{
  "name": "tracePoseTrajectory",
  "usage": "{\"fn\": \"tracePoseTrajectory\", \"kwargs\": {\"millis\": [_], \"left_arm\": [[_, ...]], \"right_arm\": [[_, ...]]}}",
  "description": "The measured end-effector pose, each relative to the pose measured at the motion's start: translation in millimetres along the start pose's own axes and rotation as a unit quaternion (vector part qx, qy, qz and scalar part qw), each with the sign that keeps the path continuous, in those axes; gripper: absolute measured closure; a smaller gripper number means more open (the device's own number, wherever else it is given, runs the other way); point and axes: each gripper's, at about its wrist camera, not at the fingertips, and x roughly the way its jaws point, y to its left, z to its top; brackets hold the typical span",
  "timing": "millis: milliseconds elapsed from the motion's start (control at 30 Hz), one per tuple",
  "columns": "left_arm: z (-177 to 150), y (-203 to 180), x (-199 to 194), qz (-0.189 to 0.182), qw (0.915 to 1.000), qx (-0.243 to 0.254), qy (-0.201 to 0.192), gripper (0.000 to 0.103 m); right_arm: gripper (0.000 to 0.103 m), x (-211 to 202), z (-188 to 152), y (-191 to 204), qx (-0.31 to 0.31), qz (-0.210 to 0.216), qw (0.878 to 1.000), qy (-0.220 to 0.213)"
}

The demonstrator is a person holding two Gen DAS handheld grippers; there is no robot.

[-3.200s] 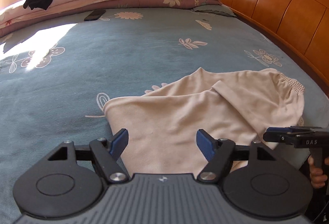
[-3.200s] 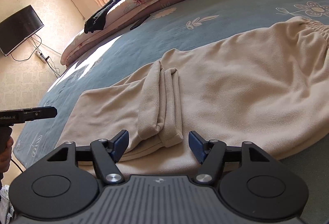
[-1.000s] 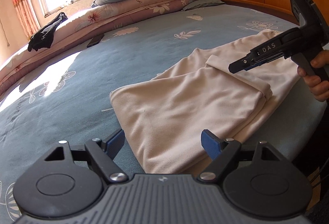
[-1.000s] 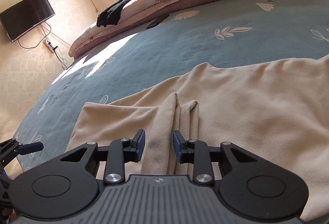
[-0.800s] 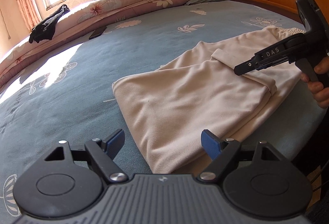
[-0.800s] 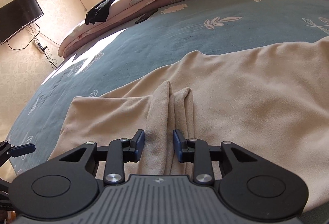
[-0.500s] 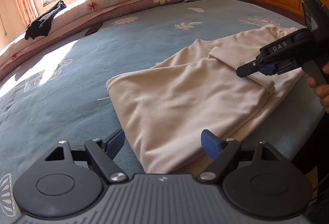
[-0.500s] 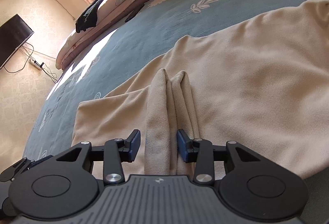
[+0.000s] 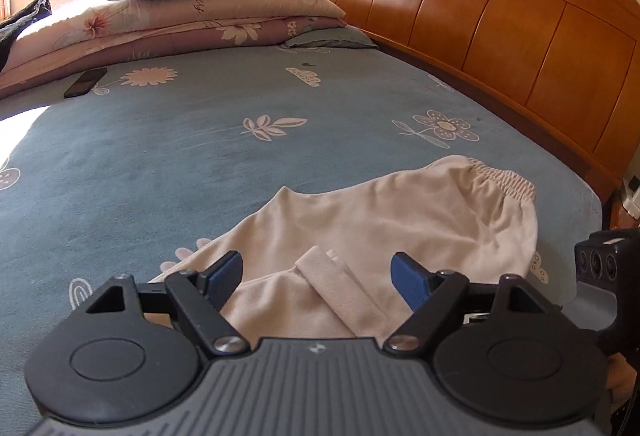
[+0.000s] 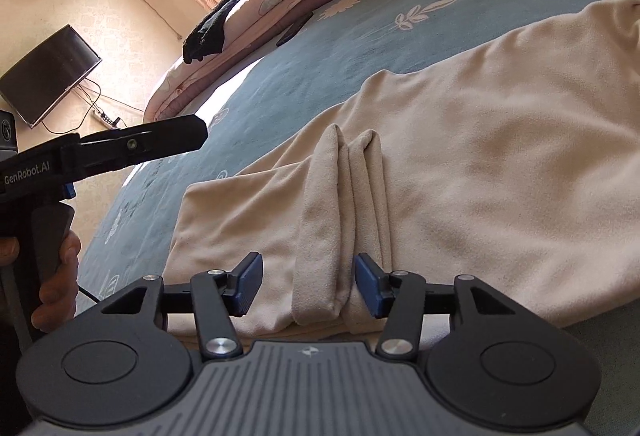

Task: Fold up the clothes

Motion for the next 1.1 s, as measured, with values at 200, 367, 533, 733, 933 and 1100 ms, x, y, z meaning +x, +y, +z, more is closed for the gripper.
{"fn": "tracePoseTrajectory", "kwargs": {"millis": [200,367,533,733,933,1100], "left_arm": [[-3.5,-19.1,62.8,0.046,0.9923,-0.005,0.115,0.022],[-9.1,-19.5,78.9,0.043,0.9879,-0.026,0.147,0.021],[-8.0,-11.3,83.2,0.106,0.9807,-0.01,0.164,0.02],[-13.1,12.3,61.9,0.106,0.9821,-0.046,0.149,0.019],[-14.9,31.5,43.5,0.088,0.9845,-0.083,0.127,0.02],[-24.1,49.2,17.3,0.09,0.9847,-0.107,0.104,0.02]], "right_arm": [[0.045,-1.5,-3.3,0.5,-0.016,0.022,1.0,-0.008],[0.044,-4.5,-4.4,9.0,-0.047,0.026,0.998,-0.015],[0.04,-6.0,-5.7,22.1,-0.075,0.04,0.996,-0.021],[0.04,-9.5,0.1,20.1,-0.066,0.051,0.996,-0.026],[0.034,24.5,21.0,0.2,-0.002,0.085,0.996,0.022],[0.033,61.8,36.4,5.5,0.003,0.078,0.995,0.055]]}}
